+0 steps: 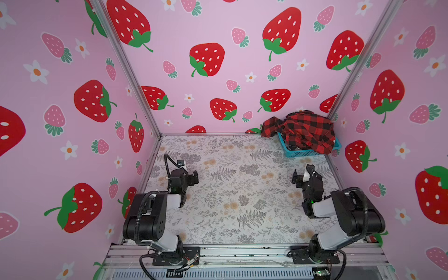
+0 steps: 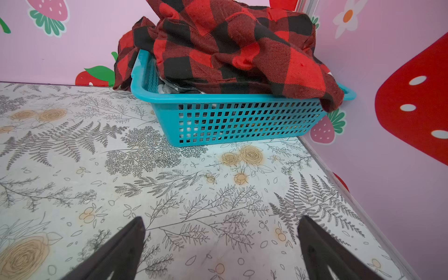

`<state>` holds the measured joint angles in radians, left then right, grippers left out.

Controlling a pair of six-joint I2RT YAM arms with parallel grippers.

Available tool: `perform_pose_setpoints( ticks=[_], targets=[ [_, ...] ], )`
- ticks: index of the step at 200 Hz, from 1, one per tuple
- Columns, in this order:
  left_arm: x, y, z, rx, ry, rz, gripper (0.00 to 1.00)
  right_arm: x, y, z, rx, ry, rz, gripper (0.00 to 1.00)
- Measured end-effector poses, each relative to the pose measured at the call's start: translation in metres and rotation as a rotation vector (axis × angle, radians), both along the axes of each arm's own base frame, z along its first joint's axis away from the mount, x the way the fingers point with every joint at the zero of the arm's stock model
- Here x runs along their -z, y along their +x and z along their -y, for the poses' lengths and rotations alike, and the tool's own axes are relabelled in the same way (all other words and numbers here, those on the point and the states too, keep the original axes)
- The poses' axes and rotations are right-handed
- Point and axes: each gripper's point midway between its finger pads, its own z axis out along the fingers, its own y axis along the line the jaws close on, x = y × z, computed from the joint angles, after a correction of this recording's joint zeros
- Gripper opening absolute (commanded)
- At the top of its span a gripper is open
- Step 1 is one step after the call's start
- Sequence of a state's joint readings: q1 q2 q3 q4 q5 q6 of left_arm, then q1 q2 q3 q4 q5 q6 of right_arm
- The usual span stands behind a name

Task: Fold and stack the long sleeve shirts

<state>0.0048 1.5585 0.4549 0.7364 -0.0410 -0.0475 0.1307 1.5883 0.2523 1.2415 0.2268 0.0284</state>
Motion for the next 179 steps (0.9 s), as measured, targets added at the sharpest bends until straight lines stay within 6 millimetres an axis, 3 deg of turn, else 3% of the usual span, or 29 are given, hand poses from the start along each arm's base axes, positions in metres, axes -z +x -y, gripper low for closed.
perform_pose_setpoints(
  ticks=[179],
  targets=[
    [0.0003,-0.0004,-0.0005,-0.002,0.000,-0.003,0.99,-0.0005,-0.0001,0.0007,0.007,-0.001,-0.004,1.00]
  ],
)
